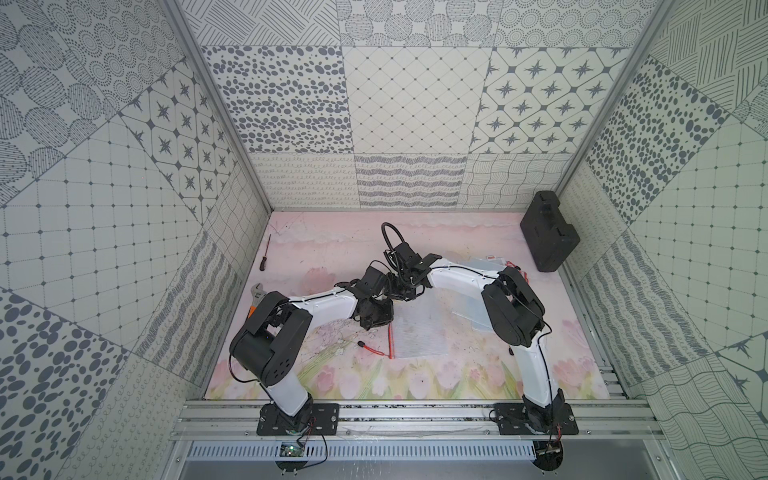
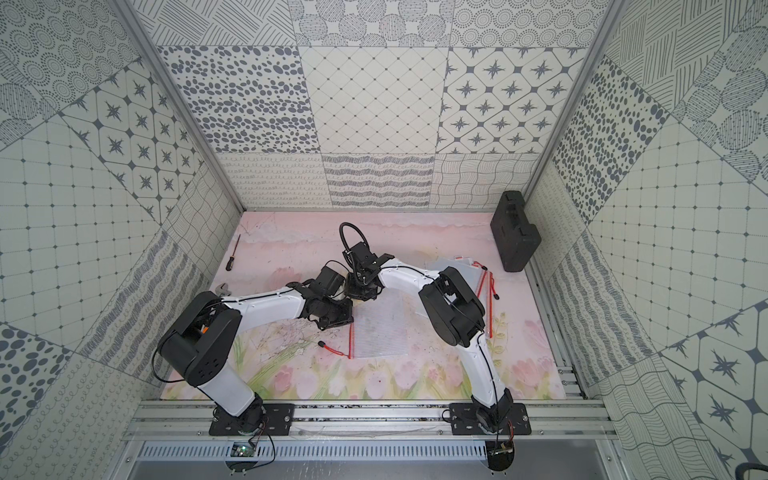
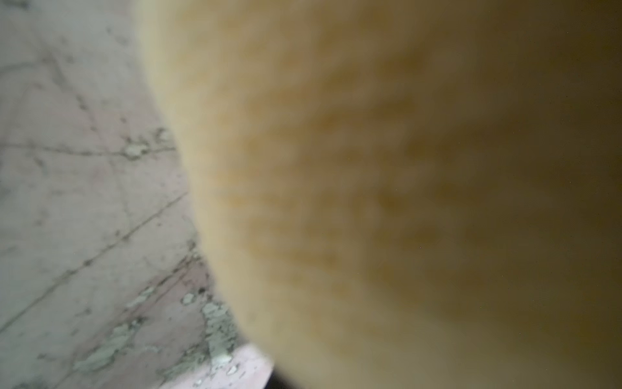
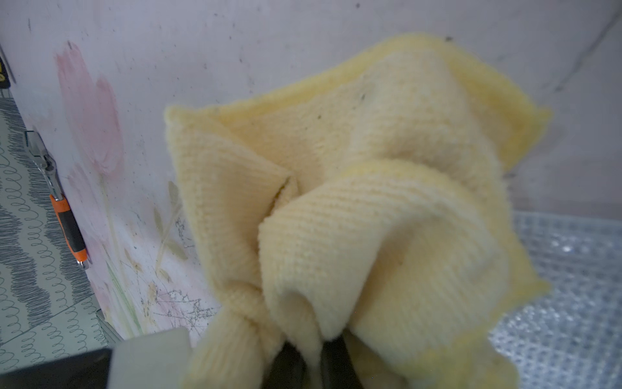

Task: Wipe the document bag
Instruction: Wipe the dirt from the document bag.

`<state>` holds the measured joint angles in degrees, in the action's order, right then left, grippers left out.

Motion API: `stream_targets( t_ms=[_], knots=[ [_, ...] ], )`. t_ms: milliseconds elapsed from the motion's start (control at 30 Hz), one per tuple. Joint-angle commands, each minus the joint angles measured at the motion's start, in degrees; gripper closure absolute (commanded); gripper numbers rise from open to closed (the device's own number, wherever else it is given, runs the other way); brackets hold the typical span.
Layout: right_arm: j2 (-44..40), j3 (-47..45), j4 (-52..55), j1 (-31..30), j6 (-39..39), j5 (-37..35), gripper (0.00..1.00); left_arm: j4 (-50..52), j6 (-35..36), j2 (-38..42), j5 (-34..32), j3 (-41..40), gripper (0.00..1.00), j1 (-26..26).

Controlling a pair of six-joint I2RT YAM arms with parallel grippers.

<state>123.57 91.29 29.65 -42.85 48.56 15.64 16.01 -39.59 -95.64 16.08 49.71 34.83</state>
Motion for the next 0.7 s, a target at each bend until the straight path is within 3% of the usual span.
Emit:
stream_targets(
  t_ms=[0,300,433,567,667],
  knots=[
    [0.7,-3.3,-2.3,3.0,1.4,-1.1,1.0,1.2,1.5,-0.7,-0.8,0.0,1.0,0.3],
    [-10.1,-18.0,0.7,14.2,-2.6,-8.3,1.0,2.0,1.4,-0.3,-2.0,-0.2,1.0,0.3],
    [-10.9,-16.9,0.5,10.8,-1.6,-7.4,1.0,1.9,1.2,-1.0,-1.5,0.6,1.0,0.3],
    [-4.9,-9.2,1.1,4.3,-0.4,-5.1,1.0,2.4,1.3,-1.7,-1.2,1.2,1.0,0.3],
    [-1.5,-6.3,0.6,2.8,0.7,-3.0,1.0,3.4,1.5,-1.2,-1.8,1.1,1.0,0.3]
  ],
)
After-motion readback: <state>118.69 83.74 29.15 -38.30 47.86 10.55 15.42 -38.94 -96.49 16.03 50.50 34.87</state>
